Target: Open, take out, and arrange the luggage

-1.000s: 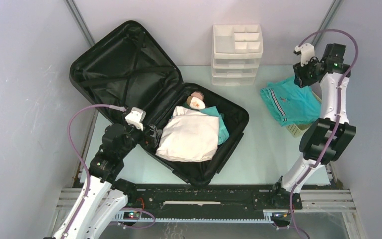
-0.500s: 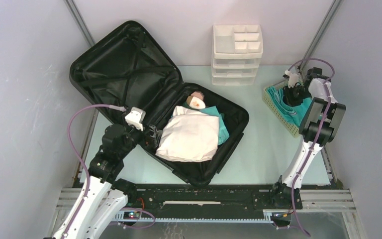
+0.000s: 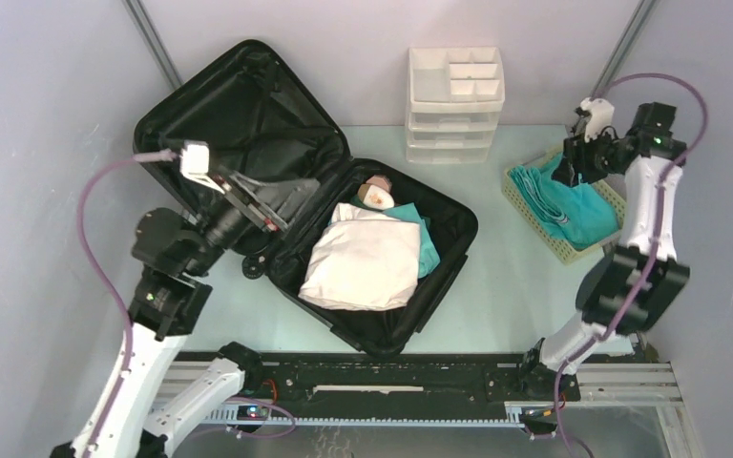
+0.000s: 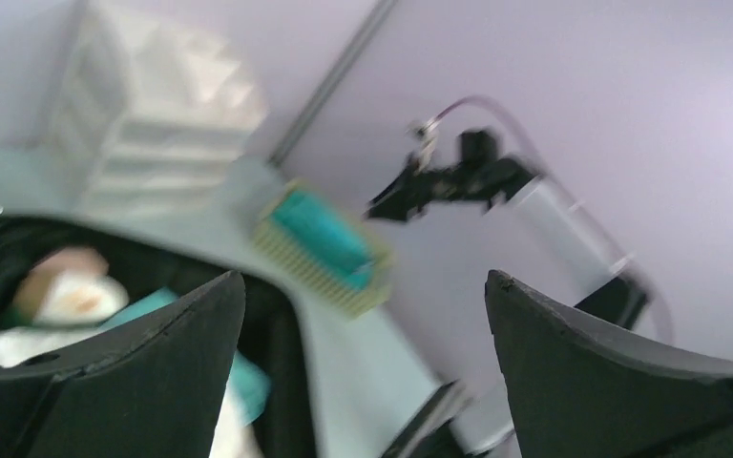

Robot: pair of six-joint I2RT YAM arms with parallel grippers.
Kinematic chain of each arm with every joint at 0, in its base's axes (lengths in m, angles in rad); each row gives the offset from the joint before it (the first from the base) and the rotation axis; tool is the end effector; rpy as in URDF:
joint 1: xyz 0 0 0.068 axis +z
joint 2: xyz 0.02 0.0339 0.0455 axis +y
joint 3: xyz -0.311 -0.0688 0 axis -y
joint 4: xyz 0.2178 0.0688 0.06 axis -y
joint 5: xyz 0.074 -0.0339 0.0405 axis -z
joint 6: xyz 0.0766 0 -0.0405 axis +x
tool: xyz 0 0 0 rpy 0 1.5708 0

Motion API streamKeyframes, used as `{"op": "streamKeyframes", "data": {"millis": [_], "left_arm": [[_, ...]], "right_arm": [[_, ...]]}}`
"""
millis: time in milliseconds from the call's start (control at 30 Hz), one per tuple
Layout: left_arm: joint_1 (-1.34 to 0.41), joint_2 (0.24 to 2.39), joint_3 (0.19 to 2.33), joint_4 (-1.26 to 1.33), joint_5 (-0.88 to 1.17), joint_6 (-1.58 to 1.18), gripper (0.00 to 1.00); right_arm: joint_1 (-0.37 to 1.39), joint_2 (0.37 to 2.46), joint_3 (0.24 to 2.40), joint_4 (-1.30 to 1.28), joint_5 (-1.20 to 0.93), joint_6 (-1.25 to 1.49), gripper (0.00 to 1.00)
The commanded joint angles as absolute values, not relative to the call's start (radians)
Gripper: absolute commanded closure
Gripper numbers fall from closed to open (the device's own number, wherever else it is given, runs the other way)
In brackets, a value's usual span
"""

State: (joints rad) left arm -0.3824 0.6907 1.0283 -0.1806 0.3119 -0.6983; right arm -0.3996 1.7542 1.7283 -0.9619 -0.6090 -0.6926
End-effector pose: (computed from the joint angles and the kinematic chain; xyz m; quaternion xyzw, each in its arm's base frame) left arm 0.0942 -0.0632 0.4634 0.0157 0.6522 -0.4729 0.5922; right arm 0.3591 -0.1041 0.3594 -0.2186 0.8914 0.1030 0.3834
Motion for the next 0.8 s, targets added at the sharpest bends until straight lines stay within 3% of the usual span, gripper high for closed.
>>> {"op": "streamKeyframes", "data": {"millis": [0, 267, 500, 767], "left_arm": [[-0.526, 0.783, 1.293, -0.121, 0.180, -0.936, 0.00], [-0.714, 0.980, 1.688, -0.352, -0.076, -0.970, 0.00], [-0.885, 1.091, 1.898, -0.423, -0.192, -0.873, 0.00], [-0.953, 1.165, 2.051, -0.490, -0.232, -0.810, 0.00]], "right_arm": [[-0.406, 1.540, 1.565, -0.925, -0.879, -0.641, 0.37], [-0.333, 1.347, 1.240, -0.765, -1.034, -0.542, 0.34], [-0.304, 1.359, 1.221, -0.787, -1.088, -0.542, 0.34], [-0.230, 1.347, 1.198, -0.796, -1.056, -0.563, 0.32]]}}
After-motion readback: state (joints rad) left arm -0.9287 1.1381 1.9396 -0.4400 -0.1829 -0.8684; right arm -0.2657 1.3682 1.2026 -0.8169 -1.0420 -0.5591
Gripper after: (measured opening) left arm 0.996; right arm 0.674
